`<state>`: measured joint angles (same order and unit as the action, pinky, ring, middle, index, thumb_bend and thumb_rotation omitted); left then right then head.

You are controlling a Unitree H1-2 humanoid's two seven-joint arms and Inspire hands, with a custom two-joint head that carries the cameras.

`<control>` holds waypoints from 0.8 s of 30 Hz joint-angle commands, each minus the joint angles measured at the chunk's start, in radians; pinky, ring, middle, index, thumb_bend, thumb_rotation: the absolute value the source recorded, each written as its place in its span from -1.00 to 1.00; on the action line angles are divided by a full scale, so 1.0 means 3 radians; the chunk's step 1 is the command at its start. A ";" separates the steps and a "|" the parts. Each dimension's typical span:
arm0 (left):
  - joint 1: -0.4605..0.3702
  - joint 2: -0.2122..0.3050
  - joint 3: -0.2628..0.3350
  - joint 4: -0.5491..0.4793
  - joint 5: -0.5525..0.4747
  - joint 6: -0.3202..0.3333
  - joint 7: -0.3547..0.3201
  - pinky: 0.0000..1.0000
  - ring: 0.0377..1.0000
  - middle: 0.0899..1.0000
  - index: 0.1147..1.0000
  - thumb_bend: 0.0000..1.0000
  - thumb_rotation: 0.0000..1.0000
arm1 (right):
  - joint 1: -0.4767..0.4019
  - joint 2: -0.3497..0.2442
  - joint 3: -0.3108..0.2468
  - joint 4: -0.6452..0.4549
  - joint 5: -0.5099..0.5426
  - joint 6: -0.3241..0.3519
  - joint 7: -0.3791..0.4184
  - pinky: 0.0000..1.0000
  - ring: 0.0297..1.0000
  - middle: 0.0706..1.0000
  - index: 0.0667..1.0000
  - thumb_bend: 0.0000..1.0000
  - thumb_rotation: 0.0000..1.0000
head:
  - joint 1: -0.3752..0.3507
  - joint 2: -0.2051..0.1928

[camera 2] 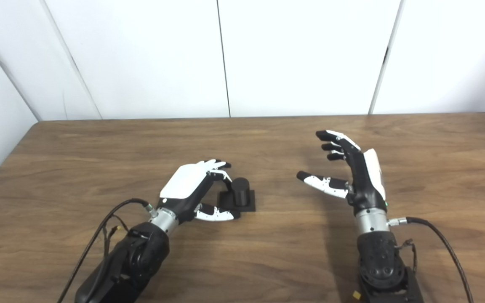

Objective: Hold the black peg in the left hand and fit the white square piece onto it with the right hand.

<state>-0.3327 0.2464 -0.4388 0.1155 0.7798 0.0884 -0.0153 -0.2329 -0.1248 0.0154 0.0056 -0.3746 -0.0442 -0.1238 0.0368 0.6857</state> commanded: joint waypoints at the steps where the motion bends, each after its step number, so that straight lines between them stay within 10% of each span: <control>1: -0.0069 0.0036 -0.0017 0.0138 0.0138 0.0044 -0.0025 0.86 0.86 0.76 -0.03 0.61 -0.43 | -0.0135 -0.0018 -0.0019 -0.0141 -0.0010 -0.0031 -0.0038 0.30 0.43 0.50 0.44 0.37 -0.69 | -0.0003 0.0000; 9: -0.0074 0.0029 -0.0006 0.0148 0.0108 0.0068 -0.0050 0.88 0.87 0.77 -0.03 0.61 -0.44 | -0.0265 -0.0149 -0.0135 -0.0164 -0.0003 0.0020 -0.0022 0.36 0.45 0.52 0.45 0.39 -0.62 | -0.0101 -0.0028; 24: -0.0026 0.0068 0.0025 0.0202 0.0070 0.0014 -0.0017 0.85 0.87 0.78 -0.03 0.66 -0.44 | -0.0937 -0.1127 -0.0156 -0.0062 -0.0288 0.0301 0.0402 0.17 0.45 0.49 0.42 0.46 -0.58 | -0.0591 -0.0152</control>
<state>-0.3413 0.2447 -0.4303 0.1358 0.7716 0.0794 -0.0109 -0.4513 -0.4241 -0.0369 -0.0096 -0.4419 0.0404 -0.0208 -0.1395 0.6397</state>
